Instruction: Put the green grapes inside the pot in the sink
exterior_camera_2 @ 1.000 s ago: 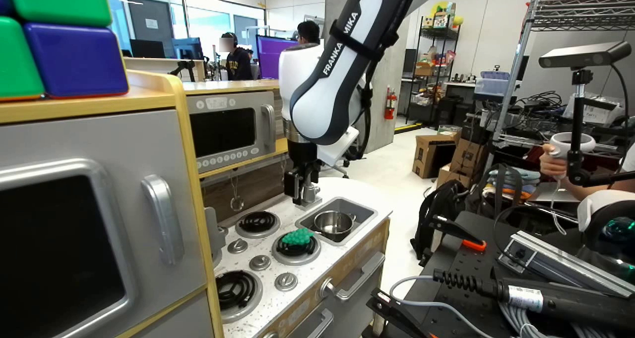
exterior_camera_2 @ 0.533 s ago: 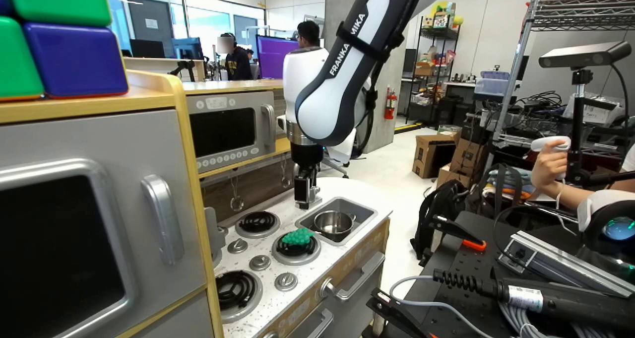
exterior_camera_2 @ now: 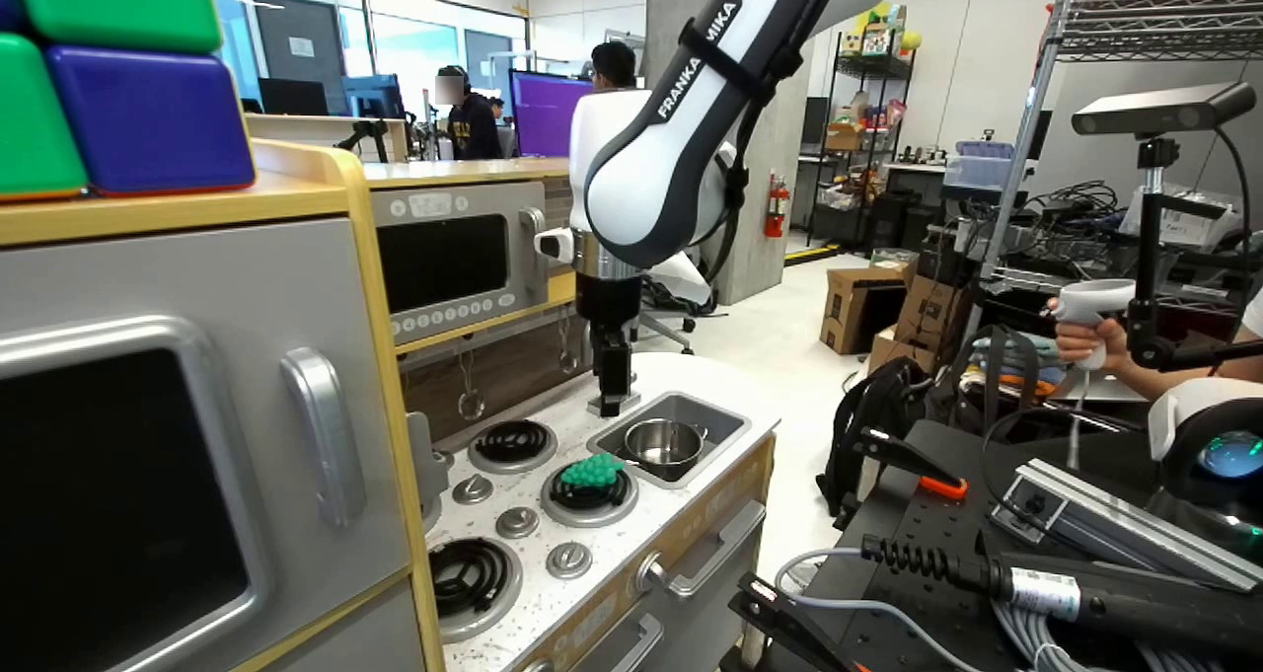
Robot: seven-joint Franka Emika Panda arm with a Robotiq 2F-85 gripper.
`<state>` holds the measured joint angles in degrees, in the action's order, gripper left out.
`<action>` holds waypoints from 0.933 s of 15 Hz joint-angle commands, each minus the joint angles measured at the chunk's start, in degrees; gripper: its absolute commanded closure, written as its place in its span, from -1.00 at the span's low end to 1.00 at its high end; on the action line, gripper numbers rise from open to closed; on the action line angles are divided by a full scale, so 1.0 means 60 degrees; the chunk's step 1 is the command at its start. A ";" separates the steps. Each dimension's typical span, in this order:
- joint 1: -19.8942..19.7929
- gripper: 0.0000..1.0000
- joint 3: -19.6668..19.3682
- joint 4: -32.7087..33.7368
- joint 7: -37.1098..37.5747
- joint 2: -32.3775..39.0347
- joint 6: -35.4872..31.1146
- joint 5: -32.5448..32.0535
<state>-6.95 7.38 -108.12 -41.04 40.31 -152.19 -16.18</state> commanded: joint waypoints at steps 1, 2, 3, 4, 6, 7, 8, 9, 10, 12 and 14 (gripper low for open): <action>0.0032 -1.00 -0.0029 0.0030 -0.0158 -0.0003 0.0023 0.0117; 0.0287 -1.00 -0.0279 0.0165 0.0159 0.0176 0.0039 -0.0038; 0.0426 -1.00 -0.0434 0.0196 0.0424 0.0287 -0.0141 -0.0116; 0.0546 -1.00 -0.0546 0.0258 0.0609 0.0441 -0.0114 -0.0173; 0.0743 -1.00 -0.0741 0.0366 0.0880 0.0758 -0.0188 -0.0311; 0.0808 -1.00 -0.0792 0.0445 0.0958 0.0943 -0.0235 -0.0349; 0.0994 -1.00 -0.0973 0.0579 0.1074 0.1167 -0.0291 -0.0518; 0.1052 -1.00 -0.1005 0.0673 0.0959 0.1313 -0.0149 -0.0636; 0.1190 -1.00 -0.1153 0.0815 0.0949 0.1527 -0.0278 -0.0882; 0.1429 -1.00 -0.1426 0.1088 0.1226 0.1881 -0.0661 -0.1236; 0.1674 -1.00 -0.1777 0.1364 0.1570 0.2199 -0.1460 -0.1651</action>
<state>0.15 0.25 -103.97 -34.99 49.76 -155.46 -22.18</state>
